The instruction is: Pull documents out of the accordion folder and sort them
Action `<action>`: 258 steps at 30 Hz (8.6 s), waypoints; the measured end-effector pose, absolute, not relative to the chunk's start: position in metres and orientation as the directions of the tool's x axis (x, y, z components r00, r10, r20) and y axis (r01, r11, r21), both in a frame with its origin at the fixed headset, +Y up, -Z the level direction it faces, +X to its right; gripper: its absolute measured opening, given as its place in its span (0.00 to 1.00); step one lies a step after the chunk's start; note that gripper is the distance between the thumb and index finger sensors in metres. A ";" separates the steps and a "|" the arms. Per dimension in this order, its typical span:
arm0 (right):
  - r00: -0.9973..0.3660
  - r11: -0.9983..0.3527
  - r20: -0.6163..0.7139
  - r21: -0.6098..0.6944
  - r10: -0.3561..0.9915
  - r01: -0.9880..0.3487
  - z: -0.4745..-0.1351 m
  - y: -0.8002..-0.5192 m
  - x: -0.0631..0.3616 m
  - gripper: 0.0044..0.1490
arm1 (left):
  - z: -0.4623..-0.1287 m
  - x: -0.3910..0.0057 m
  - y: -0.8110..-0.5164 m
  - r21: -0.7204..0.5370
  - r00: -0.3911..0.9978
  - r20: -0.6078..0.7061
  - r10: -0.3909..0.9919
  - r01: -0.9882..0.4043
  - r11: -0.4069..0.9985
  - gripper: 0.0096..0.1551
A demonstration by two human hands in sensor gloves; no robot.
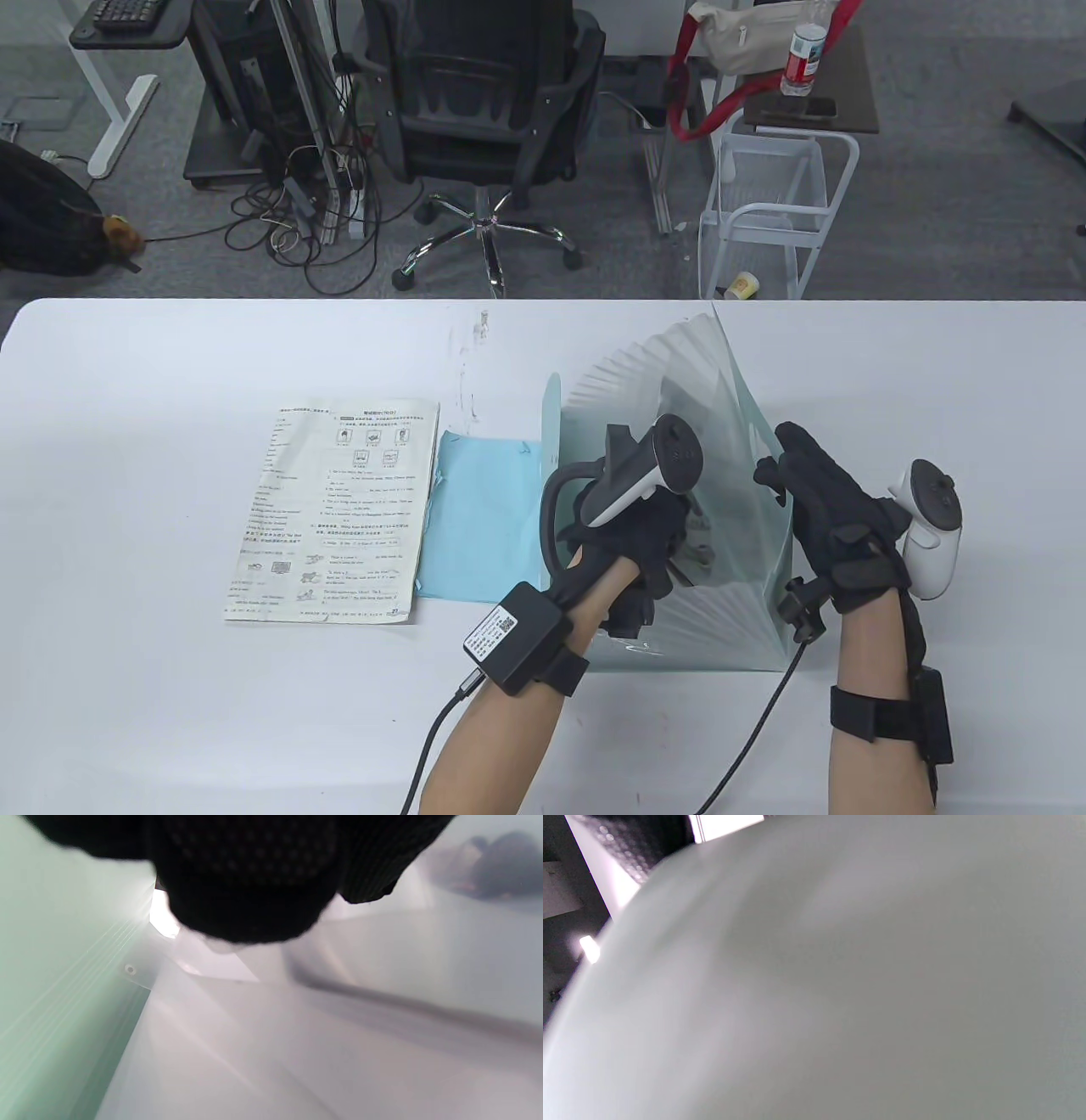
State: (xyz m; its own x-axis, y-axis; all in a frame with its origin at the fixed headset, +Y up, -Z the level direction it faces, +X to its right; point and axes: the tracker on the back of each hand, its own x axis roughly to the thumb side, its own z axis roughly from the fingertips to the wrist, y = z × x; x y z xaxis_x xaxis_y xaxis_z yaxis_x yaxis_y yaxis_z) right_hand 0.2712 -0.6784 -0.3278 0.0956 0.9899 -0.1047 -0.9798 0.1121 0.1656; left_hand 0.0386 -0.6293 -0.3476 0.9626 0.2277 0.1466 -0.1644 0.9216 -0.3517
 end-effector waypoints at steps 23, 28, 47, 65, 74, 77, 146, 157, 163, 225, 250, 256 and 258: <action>0.087 0.104 -0.108 0.174 0.990 -0.979 -0.329 -0.679 0.272 0.55 | -0.349 0.043 -0.633 -0.486 0.901 0.201 0.385 -0.249 0.838 0.25; 0.077 0.094 -0.106 0.168 0.991 -0.981 -0.329 -0.679 0.272 0.55 | -0.349 0.043 -0.633 -0.477 0.897 0.208 0.389 -0.254 0.842 0.22; 0.087 0.102 -0.103 0.155 0.991 -0.983 -0.329 -0.680 0.274 0.55 | -0.329 0.000 -0.570 -0.346 0.776 0.286 0.562 -0.463 0.816 0.23; 0.084 0.099 -0.101 0.155 0.991 -0.983 -0.328 -0.680 0.275 0.55 | -0.337 -0.040 -0.558 -0.150 0.832 0.082 0.548 -0.533 0.832 0.46; 0.092 0.108 -0.102 0.156 0.991 -0.982 -0.328 -0.680 0.275 0.55 | -0.342 -0.042 -0.561 -0.218 0.798 0.071 0.599 -0.573 0.790 0.41; 0.092 0.108 -0.102 0.156 0.991 -0.982 -0.328 -0.680 0.275 0.55 | -0.342 -0.041 -0.562 -0.227 0.791 0.084 0.606 -0.577 0.784 0.32; 0.093 0.109 -0.102 0.169 0.990 -0.980 -0.329 -0.683 0.278 0.56 | -0.283 -0.265 -0.750 0.370 -0.087 -0.461 0.883 -0.924 0.103 0.28; 0.084 0.102 -0.103 0.175 0.991 -0.979 -0.330 -0.684 0.276 0.56 | -0.282 -0.251 -0.765 0.188 0.128 -0.595 0.793 -0.938 0.292 0.24; 0.084 0.101 -0.103 0.175 0.991 -0.979 -0.330 -0.684 0.275 0.56 | -0.286 -0.251 -0.747 0.000 0.373 -0.603 0.705 -0.884 0.468 0.31; -0.768 -0.809 -0.308 -0.009 0.561 -0.587 -0.331 -0.689 0.178 0.39 | -0.259 -0.088 -0.742 -0.370 0.709 0.463 0.532 -0.391 0.843 0.47; -0.854 -0.976 -0.476 -0.053 0.210 -0.210 -0.349 -0.714 0.230 0.39 | -0.254 -0.053 -0.758 -0.374 0.853 0.443 0.276 -0.104 0.921 0.38; -0.831 -0.918 -0.421 -0.313 0.363 -0.243 -0.342 -0.695 0.247 0.26 | -0.259 -0.055 -0.758 -0.407 0.886 0.384 0.261 -0.091 0.909 0.35; -0.843 -0.921 -0.414 -0.326 0.343 -0.215 -0.337 -0.684 0.255 0.25 | -0.259 -0.054 -0.759 -0.418 0.884 0.383 0.267 -0.092 0.904 0.35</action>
